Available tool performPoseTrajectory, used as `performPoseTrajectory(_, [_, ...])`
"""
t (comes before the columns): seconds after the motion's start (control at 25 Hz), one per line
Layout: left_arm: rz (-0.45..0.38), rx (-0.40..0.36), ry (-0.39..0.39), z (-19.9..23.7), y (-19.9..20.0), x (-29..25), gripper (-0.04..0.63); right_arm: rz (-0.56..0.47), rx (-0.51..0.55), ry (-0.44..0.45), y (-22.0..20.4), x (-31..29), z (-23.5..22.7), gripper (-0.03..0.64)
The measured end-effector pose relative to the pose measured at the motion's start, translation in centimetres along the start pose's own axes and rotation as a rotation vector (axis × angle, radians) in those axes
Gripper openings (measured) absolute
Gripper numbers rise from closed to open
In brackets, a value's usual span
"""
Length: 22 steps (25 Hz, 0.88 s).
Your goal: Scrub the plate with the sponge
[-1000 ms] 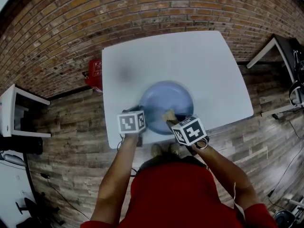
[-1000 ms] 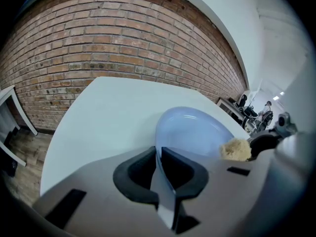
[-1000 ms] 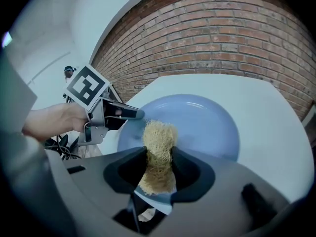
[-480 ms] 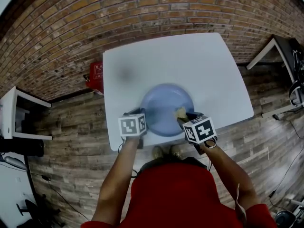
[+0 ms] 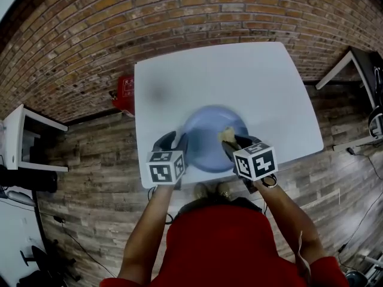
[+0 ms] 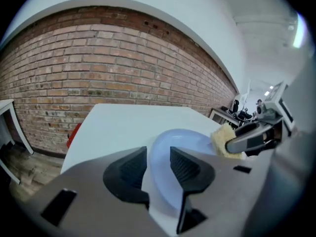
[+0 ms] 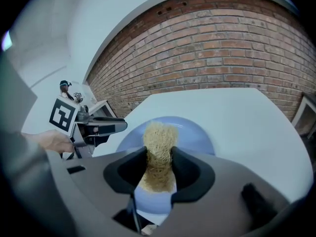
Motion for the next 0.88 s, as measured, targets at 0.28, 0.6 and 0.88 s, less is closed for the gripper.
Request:
performPoseTrajectory(0.28, [-0.27, -0.119, -0.075, -4.0, 6.9, 3.1, 0.114, -0.25, 0.098, 0.043, 5.7, 2.4, 1.9, 0.153])
performPoseTrajectory(0.6, [-0.476, -0.245, -0.146, -8.2, 12.8, 7.3, 0.043, -0.596, 0.263, 0.094, 12.3, 8.2, 4.8, 0.153])
performPoseTrajectory(0.88, [-0.573, -0.316, -0.178, -10.4, 14.2, 9.2, 0.021, -0.754, 0.313, 0.142, 13.7, 11.2, 6.1, 0.153])
Point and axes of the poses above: the fingertips, and each gripper's own axes: x backward along the fingers, z to its left, y out of its top, the point moved 2 cm from there along x, backward along the fingers, and after that the axes turned 4 degrees about -y, right-handed, at the moved point
